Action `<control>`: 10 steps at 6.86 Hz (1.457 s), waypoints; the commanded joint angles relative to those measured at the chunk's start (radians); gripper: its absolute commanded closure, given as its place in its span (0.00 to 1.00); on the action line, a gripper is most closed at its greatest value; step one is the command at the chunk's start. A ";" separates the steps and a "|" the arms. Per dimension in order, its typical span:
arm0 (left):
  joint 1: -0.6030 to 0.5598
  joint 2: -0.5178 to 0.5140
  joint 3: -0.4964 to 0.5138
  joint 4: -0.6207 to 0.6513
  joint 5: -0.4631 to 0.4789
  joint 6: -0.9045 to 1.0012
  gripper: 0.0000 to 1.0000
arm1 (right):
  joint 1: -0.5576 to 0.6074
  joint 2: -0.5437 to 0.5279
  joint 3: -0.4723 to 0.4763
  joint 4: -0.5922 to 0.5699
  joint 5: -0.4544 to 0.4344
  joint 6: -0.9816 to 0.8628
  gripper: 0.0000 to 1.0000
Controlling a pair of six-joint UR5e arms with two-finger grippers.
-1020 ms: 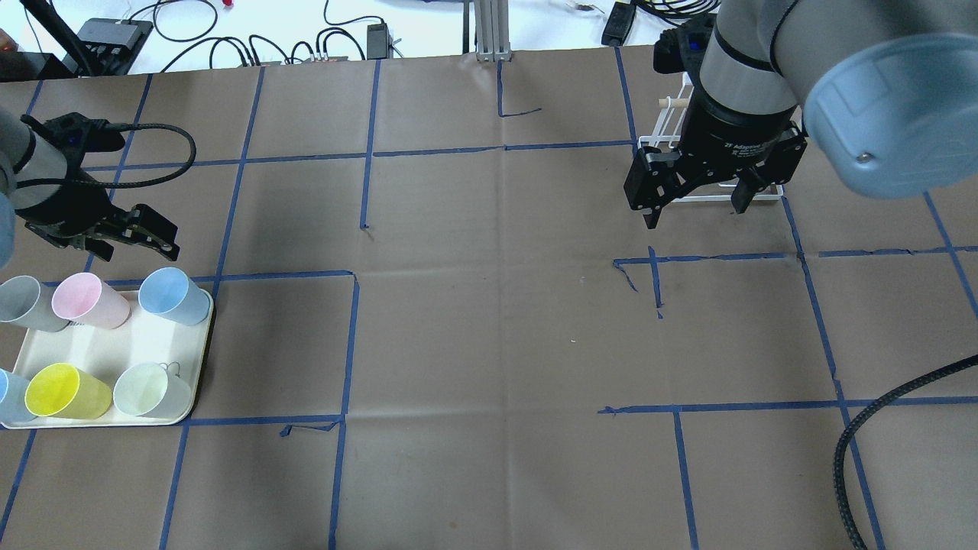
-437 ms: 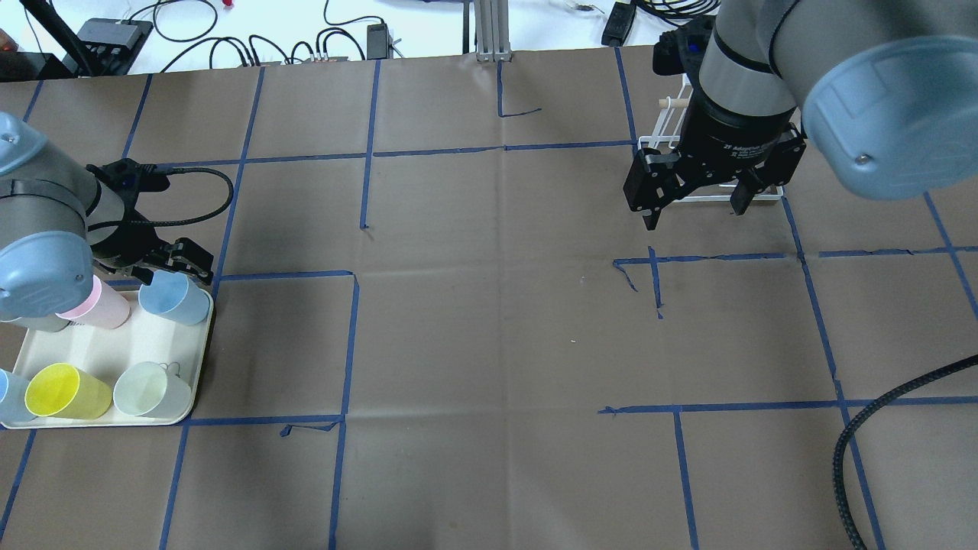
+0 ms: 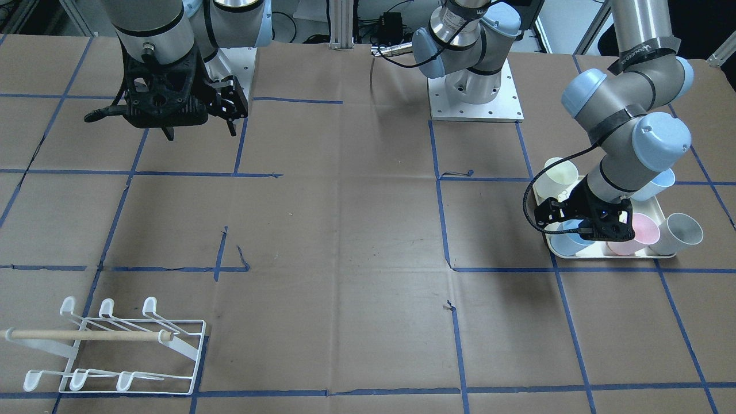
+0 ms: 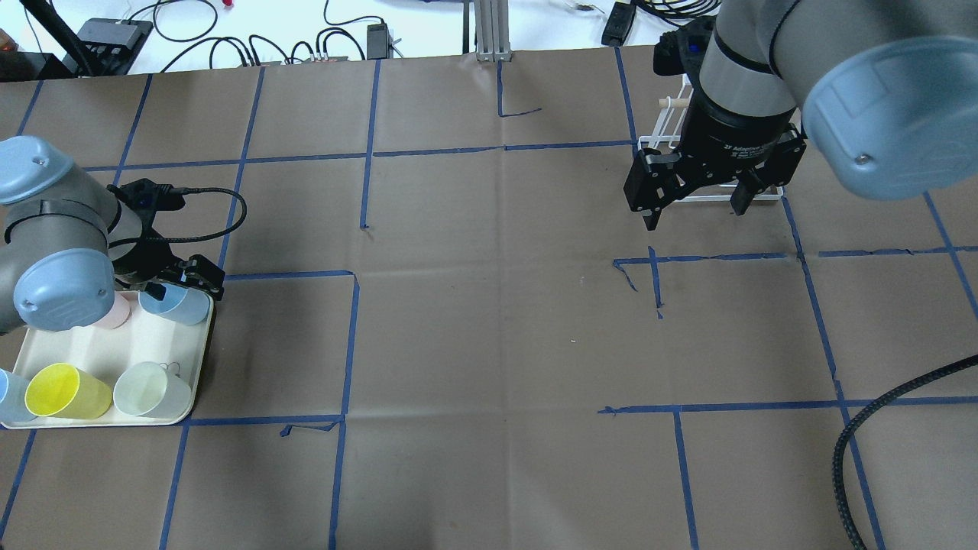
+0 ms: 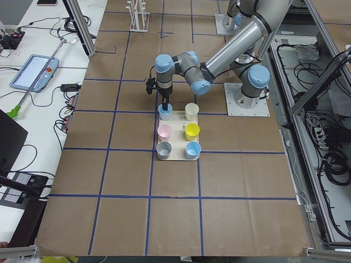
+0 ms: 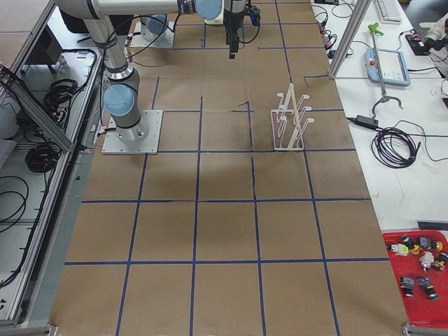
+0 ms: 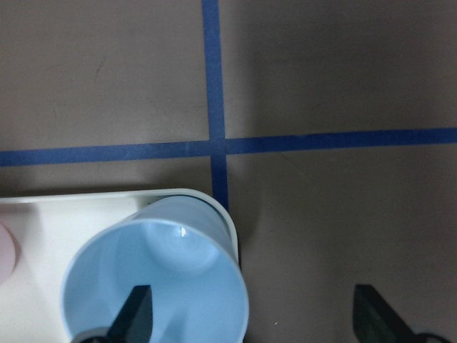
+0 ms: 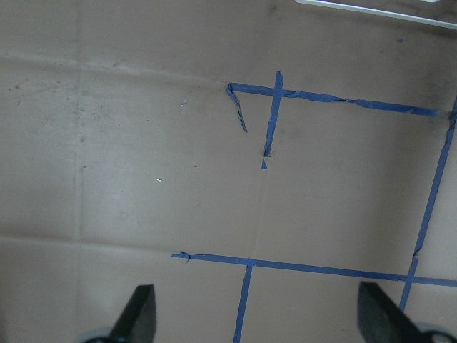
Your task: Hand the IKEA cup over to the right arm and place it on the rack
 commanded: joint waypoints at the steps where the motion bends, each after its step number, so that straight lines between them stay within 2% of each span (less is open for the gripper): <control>1: 0.002 -0.001 -0.006 0.004 0.003 0.002 0.20 | 0.000 0.001 0.000 0.000 0.000 0.000 0.00; 2: 0.000 0.001 -0.003 0.004 0.017 0.004 0.47 | 0.000 0.006 0.000 0.000 0.000 0.000 0.00; 3: 0.000 -0.001 -0.002 0.007 0.078 0.004 0.74 | 0.000 0.010 0.000 0.000 0.000 0.000 0.00; 4: 0.002 0.001 0.001 0.005 0.088 0.004 0.92 | 0.000 0.010 0.000 0.000 0.002 0.000 0.00; 5: 0.000 -0.001 0.003 0.005 0.086 -0.001 1.00 | 0.000 0.010 0.000 0.000 0.000 0.000 0.00; 8: -0.003 0.023 0.084 -0.037 0.083 -0.005 1.00 | -0.002 0.010 -0.006 -0.005 0.002 0.000 0.00; 10: -0.008 0.053 0.229 -0.235 0.028 -0.009 1.00 | -0.006 0.012 -0.014 -0.014 0.000 0.000 0.00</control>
